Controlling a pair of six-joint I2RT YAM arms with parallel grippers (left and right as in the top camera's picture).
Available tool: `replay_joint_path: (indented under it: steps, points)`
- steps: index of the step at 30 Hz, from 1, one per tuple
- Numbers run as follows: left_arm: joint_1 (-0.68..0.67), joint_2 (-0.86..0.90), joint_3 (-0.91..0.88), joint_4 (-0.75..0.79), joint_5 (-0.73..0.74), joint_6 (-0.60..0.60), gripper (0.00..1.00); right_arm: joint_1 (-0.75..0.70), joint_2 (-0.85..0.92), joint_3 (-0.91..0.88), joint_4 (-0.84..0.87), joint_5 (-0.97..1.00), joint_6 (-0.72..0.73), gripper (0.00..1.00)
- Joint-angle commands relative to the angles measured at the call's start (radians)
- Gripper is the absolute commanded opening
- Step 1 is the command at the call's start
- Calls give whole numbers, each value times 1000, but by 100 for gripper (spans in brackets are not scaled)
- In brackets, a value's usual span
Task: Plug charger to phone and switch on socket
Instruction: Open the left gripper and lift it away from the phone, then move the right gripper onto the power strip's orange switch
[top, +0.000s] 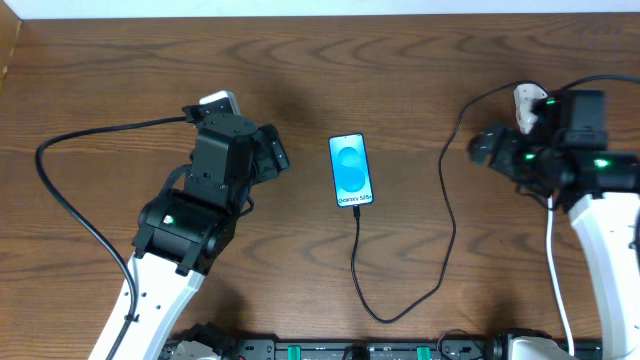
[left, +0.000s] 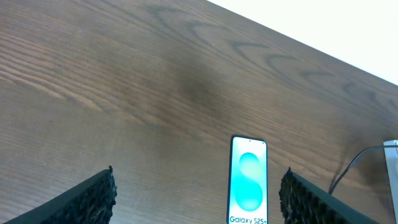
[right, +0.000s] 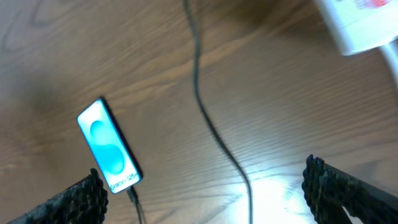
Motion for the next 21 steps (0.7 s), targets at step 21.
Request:
replay_joint_path:
  steps: [21]
  points:
    - [2,5,11,-4,-24,14,84,-299,392,360,-67,-82,-236,99]
